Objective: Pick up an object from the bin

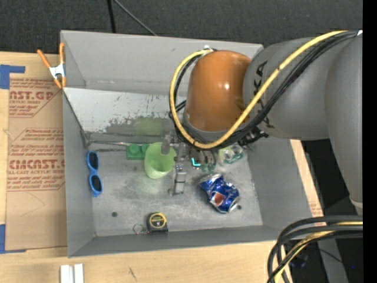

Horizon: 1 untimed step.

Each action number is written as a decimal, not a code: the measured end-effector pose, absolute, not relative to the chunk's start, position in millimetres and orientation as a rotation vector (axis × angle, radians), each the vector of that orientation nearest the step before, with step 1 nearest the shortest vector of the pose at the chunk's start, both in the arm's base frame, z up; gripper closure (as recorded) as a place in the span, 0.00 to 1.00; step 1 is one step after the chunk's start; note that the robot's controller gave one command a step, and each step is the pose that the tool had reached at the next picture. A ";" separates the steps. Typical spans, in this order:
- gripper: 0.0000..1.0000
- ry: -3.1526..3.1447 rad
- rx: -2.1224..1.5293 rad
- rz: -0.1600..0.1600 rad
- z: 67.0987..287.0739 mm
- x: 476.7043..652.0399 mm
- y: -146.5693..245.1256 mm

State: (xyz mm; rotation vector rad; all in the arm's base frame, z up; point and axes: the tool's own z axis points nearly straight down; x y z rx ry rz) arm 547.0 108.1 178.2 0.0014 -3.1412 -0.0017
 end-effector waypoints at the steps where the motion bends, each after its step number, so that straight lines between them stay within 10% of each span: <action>1: 0.00 -3.146 0.040 0.000 177.6 578.7 82.5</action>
Offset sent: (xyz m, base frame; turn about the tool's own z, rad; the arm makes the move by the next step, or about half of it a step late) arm 0.0300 -0.0247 -0.0006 -0.0252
